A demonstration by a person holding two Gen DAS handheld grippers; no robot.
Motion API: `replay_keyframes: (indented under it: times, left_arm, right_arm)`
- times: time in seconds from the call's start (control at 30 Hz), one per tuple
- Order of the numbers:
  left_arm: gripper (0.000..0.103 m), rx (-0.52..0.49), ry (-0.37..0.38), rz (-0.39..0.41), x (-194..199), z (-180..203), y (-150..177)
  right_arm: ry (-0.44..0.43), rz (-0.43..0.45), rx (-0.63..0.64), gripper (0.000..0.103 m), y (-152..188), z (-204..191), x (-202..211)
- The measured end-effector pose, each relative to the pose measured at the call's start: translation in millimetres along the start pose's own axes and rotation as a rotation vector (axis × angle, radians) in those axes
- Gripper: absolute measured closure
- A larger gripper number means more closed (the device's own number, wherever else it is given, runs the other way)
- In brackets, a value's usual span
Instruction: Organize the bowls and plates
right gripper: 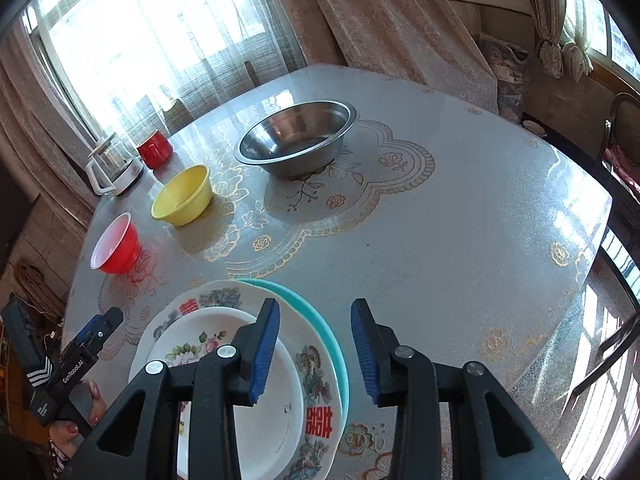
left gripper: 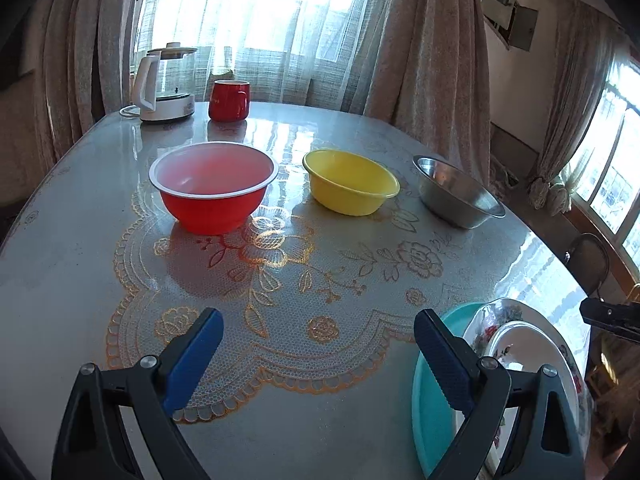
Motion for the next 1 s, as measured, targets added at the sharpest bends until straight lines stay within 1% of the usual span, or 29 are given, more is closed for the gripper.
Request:
replay_keyframes:
  times: [0.13,0.2,0.27,0.3,0.37,0.5,0.7,0.83,0.9,0.97,1.0]
  left_arm:
    - [0.006,-0.015,-0.007,-0.045,-10,2,5]
    - [0.006,-0.006,-0.035,-0.081,-15,0,9]
    - [0.006,0.018,-0.069,-0.118,-21,-5,14]
    - [0.008,0.029,-0.073,-0.14,-25,-8,17]
    - [0.007,0.035,-0.07,-0.134,-25,-7,17]
    - [0.007,0.015,-0.091,-0.147,-28,-6,20]
    - [0.005,-0.009,-0.116,-0.159,-29,-4,21]
    - [0.007,-0.01,-0.109,-0.151,-28,-3,19]
    - [0.007,-0.007,-0.125,-0.127,-27,-5,13]
    - [0.007,-0.005,-0.167,-0.109,-27,-8,4]
    - [0.007,-0.006,-0.172,-0.108,-28,-8,-1]
  right_arm:
    - [0.022,-0.004,-0.012,0.064,-17,14,-14]
    - [0.034,-0.008,-0.003,0.063,-25,20,-23]
    - [0.072,-0.022,0.009,0.063,-31,28,-33]
    - [0.093,-0.033,0.01,0.063,-33,33,-39]
    - [0.11,-0.061,-0.008,0.063,-36,42,-50]
    - [0.075,-0.106,-0.022,0.061,-51,49,-74]
    - [0.006,-0.086,-0.079,0.06,-103,48,-106]
    - [-0.096,-0.086,-0.168,0.059,-132,41,-130]
    - [-0.131,-0.085,-0.21,0.051,-143,40,-140]
    - [-0.15,-0.098,-0.243,0.05,-148,38,-149]
    - [-0.168,-0.1,-0.252,0.05,-150,37,-152]
Point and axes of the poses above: each gripper's, at about its wrist camera, not at the fingertips, and x roughly against the way its jaws point, z to its right, y to its underside, the point moved 9 cm from there along -x, roughly the way its jaws point
